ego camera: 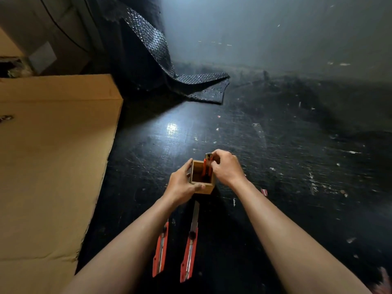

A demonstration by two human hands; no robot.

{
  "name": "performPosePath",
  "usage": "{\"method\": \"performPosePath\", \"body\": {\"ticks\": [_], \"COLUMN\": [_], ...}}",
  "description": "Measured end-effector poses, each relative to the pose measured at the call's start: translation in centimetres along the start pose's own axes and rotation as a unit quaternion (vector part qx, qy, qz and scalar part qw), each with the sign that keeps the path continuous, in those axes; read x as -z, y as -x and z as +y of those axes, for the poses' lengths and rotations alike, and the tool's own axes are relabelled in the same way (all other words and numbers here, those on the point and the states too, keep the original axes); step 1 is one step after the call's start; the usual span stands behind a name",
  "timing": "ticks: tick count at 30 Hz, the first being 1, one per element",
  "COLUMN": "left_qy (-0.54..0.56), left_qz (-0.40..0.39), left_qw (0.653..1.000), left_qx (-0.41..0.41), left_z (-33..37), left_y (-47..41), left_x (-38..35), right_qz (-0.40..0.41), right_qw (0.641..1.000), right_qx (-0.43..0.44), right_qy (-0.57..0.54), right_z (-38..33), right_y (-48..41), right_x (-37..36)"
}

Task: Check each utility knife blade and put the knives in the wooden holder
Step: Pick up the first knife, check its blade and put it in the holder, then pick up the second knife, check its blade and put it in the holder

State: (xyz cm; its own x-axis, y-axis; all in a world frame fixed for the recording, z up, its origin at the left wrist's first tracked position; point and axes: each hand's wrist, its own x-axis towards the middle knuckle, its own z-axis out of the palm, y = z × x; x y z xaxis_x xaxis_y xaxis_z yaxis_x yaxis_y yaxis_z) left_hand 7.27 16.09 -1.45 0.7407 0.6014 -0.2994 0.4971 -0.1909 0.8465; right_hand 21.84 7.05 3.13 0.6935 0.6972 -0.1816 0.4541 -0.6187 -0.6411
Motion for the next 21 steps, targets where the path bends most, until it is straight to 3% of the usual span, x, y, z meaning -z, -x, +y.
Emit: {"method": "performPosePath", "body": {"ticks": [8,14,21], "left_qy": [-0.022,-0.057,-0.107], "left_qz": [0.002,0.070,0.051], "left_qw": [1.000,0.996,0.993], "left_qx": [0.017,0.022,0.024], "left_z": [0.0,-0.8,-2.5], "left_y": [0.6,4.6,10.5], "left_x": [0.4,0.4,-1.3], "right_qz": [0.011,0.015,-0.041], "right_qw": [1.000,0.999,0.996], "right_qx": [-0.009,-0.037,-0.085], "right_qy": [-0.022,0.005,0.007], "right_z": [0.2,1.0,2.3], "right_y": [1.2,5.0,11.4], "right_x": [0.7,0.4,-3.5]}}
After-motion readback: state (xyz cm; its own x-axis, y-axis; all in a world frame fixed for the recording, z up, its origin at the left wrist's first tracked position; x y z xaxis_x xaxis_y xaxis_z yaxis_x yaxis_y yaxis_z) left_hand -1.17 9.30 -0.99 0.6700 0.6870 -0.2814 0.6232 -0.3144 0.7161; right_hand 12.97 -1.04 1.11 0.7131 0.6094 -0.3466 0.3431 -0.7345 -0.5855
